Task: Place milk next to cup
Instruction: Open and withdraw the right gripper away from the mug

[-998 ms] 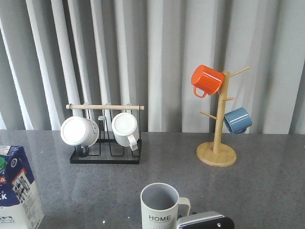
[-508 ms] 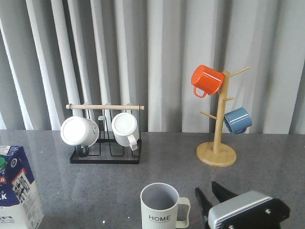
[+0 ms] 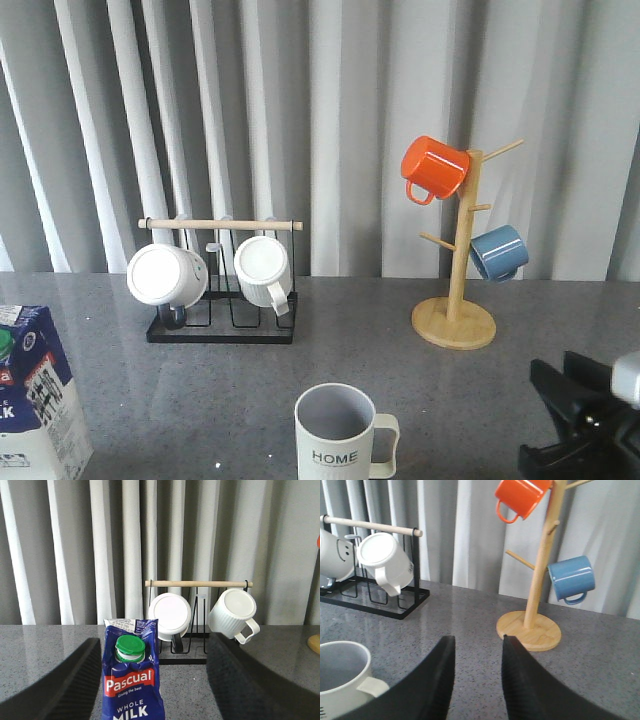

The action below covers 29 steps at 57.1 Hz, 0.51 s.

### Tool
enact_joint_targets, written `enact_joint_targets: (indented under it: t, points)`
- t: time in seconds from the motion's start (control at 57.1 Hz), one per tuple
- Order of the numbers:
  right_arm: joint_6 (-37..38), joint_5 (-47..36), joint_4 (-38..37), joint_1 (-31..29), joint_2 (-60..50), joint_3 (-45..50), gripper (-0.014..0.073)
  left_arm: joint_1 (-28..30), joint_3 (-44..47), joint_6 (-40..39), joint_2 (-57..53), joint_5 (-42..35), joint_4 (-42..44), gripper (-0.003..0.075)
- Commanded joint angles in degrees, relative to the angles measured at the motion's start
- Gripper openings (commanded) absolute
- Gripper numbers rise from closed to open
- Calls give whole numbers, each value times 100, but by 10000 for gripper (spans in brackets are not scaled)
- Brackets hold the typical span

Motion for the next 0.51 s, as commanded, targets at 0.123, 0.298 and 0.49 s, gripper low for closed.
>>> enact_joint_targets:
  t: [0.123, 0.298, 0.49]
  points:
    - [1553, 326, -1638, -925, -871, -141, 244, -41, -204, -57, 19, -395, -39, 451]
    - [1972, 981, -2021, -1460, -1326, -141, 150, -41, -204, -57, 19, -395, -39, 451]
    - [1953, 1276, -2026, -1631, -1643, -141, -11, -41, -204, -57, 19, -395, -39, 451]
